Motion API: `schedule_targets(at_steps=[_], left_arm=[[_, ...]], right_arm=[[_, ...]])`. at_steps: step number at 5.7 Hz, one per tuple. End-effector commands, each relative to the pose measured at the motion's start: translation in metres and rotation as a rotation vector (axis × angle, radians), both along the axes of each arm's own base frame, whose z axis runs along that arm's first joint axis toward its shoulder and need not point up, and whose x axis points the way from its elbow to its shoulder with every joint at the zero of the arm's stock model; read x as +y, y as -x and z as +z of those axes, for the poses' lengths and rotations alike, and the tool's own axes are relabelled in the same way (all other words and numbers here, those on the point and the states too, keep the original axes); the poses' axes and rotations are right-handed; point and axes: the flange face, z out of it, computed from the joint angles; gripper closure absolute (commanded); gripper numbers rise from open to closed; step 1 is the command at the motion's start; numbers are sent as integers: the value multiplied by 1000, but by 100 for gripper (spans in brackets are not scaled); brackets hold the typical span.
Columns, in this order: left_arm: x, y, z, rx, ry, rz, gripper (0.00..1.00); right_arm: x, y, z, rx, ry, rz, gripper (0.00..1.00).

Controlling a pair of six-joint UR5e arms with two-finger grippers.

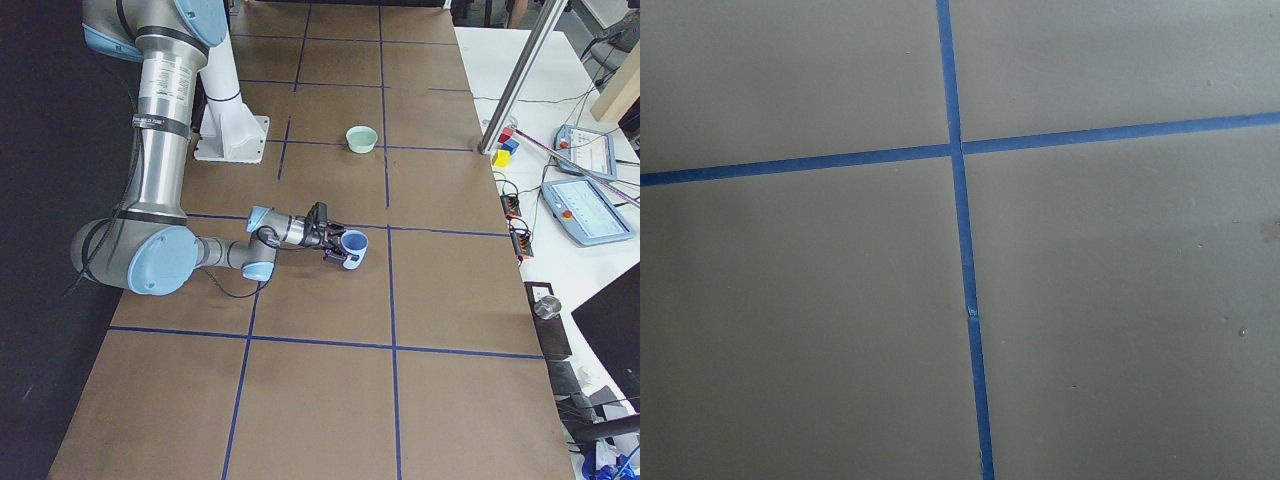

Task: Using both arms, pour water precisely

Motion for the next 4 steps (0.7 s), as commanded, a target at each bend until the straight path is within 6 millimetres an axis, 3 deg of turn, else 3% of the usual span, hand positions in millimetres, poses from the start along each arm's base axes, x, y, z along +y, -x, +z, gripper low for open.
schedule_targets(at_steps=[1,2,4], left_arm=[[0,0,-1,1,-3,1,0],[0,0,0,1,0,0,0],[0,0,-1,1,-2,0,0]], right_arm=[[-2,-2,-1,-8,-1,12,11],[-5,-5,-1,-8,-2,21,1],[-7,-9,-4,-18,-10,26,0]])
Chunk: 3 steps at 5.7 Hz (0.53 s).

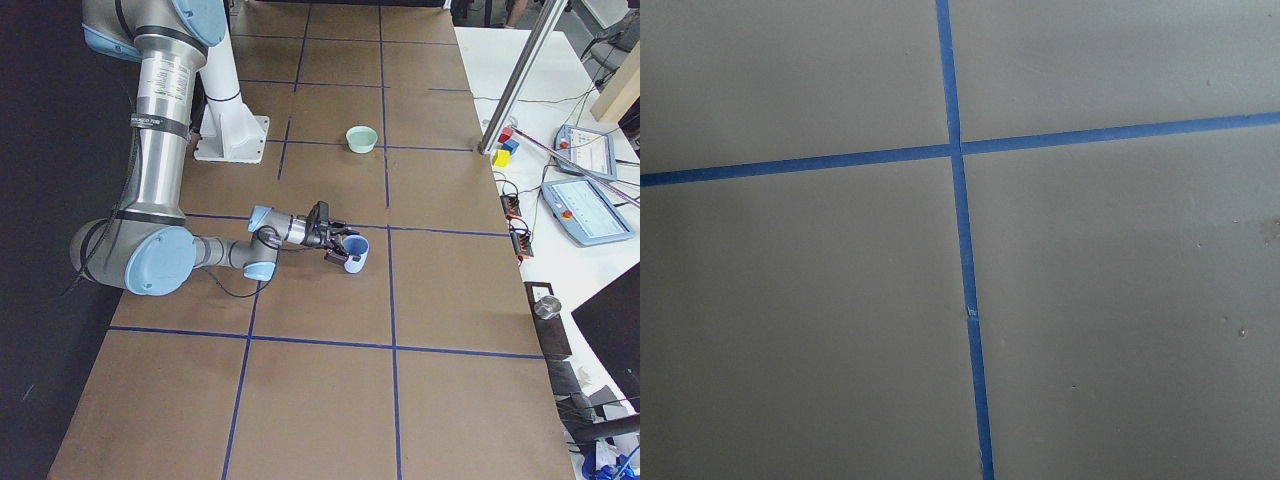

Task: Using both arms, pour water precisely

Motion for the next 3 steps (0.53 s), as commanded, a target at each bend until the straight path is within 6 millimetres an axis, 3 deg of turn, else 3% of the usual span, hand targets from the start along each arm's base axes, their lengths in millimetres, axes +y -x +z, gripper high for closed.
schedule_targets(at_steps=[1,3], left_arm=[[0,0,0,-2,-1,0,0],[0,0,0,0,1,0,0]], right_arm=[[-4,-5,-2,1,-4,12,0],[-22,-29,-12,32,-22,63,0]])
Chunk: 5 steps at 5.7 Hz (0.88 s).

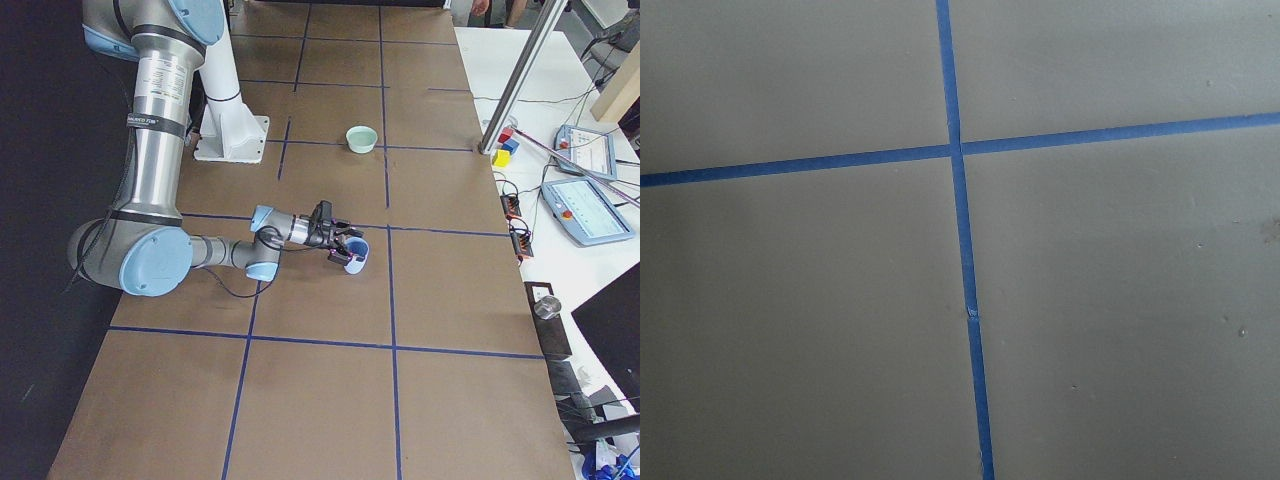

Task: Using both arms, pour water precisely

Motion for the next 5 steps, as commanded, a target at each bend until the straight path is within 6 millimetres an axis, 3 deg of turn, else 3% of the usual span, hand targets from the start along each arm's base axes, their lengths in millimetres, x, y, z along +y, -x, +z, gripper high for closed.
schedule_targets(at_steps=[1,2,3,5], left_arm=[[0,0,0,0,0,0,0],[-1,0,-1,1,-1,0,0],[-1,0,-2,1,-4,0,0],[0,0,-15,1,-9,-20,0]], right_arm=[[-13,-17,-34,10,-37,21,0],[-23,-28,-49,-22,-27,-13,0],[-43,-54,-54,-45,5,-67,0],[-78,-125,-44,-58,107,-172,0]])
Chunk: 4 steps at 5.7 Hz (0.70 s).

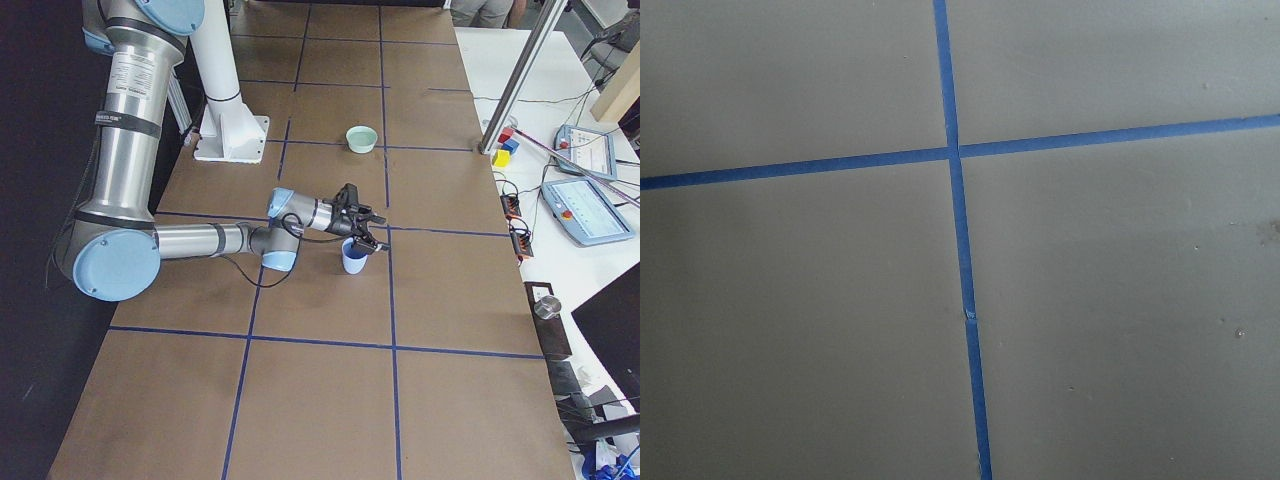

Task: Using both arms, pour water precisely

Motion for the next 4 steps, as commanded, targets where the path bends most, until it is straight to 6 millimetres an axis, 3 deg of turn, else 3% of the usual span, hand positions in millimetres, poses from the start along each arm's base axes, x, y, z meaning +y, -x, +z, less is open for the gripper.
schedule_targets(at_steps=[1,2,3,4], left_arm=[[0,0,-7,0,-2,-12,0],[0,0,-9,0,-5,-12,0],[0,0,-14,0,-13,-15,0],[-2,-1,-17,0,-7,-26,0]], right_arm=[[-28,-57,7,-10,110,-120,0],[-42,-72,23,19,282,-160,0],[-56,-81,24,48,353,-239,0],[-58,-101,41,90,467,-337,0]])
